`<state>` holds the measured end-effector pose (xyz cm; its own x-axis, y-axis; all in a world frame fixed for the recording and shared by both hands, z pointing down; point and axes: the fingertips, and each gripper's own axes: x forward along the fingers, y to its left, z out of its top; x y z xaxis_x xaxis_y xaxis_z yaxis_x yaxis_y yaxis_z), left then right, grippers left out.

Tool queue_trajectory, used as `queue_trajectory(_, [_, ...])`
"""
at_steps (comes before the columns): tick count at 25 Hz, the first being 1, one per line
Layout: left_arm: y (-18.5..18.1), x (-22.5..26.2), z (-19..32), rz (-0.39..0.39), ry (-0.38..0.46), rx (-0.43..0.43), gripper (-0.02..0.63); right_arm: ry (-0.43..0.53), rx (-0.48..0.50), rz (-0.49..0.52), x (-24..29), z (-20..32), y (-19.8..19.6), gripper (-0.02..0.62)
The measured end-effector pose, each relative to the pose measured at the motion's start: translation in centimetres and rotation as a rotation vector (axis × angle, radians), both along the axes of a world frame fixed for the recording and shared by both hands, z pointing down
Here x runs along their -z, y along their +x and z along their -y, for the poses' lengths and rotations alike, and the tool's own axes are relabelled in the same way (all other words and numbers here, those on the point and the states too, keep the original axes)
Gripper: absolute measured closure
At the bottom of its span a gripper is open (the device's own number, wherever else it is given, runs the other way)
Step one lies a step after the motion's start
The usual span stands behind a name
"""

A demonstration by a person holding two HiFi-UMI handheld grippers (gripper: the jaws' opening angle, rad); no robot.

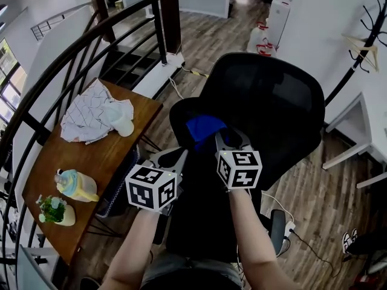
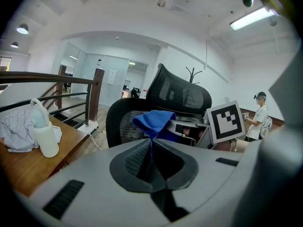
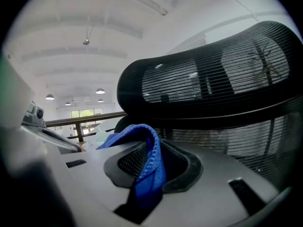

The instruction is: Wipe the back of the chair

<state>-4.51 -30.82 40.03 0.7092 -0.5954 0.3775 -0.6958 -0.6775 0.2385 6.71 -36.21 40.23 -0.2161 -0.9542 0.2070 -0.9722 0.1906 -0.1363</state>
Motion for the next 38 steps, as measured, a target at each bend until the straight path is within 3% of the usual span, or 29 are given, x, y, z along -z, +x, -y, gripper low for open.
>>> queue_trajectory(22, [8.5, -1.5, -3.6, 0.014, -0.037, -0.098, 0.584, -0.012, -0.274, 0.019, -1.0, -6.2, 17.9, 0.506])
queue_trajectory(28, [11.1, -1.4, -4.4, 0.011, -0.033, -0.128, 0.584, -0.014, -0.305, 0.014, -1.3, -7.6, 21.2, 0.503])
queue_trajectory(38, [15.2, -1.8, -6.8, 0.012, -0.049, -0.197, 0.584, -0.033, -0.438, 0.019, -1.7, -11.3, 27.9, 0.503])
